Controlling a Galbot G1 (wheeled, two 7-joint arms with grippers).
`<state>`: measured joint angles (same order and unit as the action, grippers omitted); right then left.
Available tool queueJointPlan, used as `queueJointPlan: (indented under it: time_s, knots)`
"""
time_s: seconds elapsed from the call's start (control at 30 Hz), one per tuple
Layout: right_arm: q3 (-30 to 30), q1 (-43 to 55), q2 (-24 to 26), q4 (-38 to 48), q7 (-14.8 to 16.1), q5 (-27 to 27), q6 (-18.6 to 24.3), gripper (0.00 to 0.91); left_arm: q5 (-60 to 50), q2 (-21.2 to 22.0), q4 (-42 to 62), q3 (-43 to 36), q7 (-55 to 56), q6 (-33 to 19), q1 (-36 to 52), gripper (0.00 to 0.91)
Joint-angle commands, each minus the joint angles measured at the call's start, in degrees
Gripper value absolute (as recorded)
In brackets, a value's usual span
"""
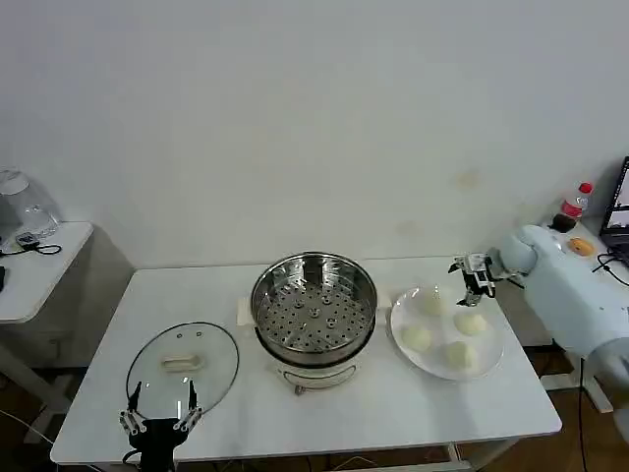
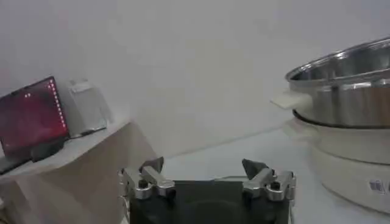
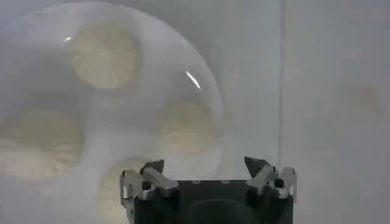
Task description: Take steamed baozi put them in steamer then cover it.
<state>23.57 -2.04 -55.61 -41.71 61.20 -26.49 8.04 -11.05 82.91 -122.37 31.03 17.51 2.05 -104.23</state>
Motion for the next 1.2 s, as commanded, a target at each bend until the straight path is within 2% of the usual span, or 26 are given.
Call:
queueJointPlan:
  time_s: [0.03, 0.53, 0.7, 1.03, 1.1, 1.13, 1.2]
  knots:
    - [2.5, 2.4, -5.4, 7.7, 2.1, -1.5, 1.0, 0.907, -0.1, 0.0, 0.0, 0.0, -0.1, 0.0, 0.0, 0.907]
    - [-0.4, 1.6, -10.4, 14.0, -0.6, -5.4, 1.4, 0.907, -0.4, 0.3, -0.3, 0.2, 0.2, -0.9, -0.8, 0.907]
    - [-0.7, 2.1, -10.9, 15.1, -0.9, -6.6, 1.6, 0.826, -0.4, 0.4, -0.3, 0.4, 0.4, -1.0, -1.0, 0.907]
    - [-1.0, 2.5, -11.1, 16.3, -0.8, -7.3, 1.9, 0.806, -0.3, 0.4, -0.5, 0.5, 0.5, -1.1, -1.1, 0.907]
    - [-1.1, 2.5, -11.1, 16.5, -0.8, -7.4, 2.0, 0.786, -0.3, 0.4, -0.6, 0.6, 0.6, -1.1, -1.2, 0.907]
    - [-1.2, 2.6, -11.2, 16.7, -0.9, -7.4, 2.0, 0.746, -0.3, 0.4, -0.7, 0.6, 0.6, -1.1, -1.2, 0.907]
    - [-1.4, 2.7, -11.2, 16.9, -0.9, -7.5, 2.1, 0.736, -0.3, 0.4, -0.7, 0.6, 0.6, -1.1, -1.3, 0.907]
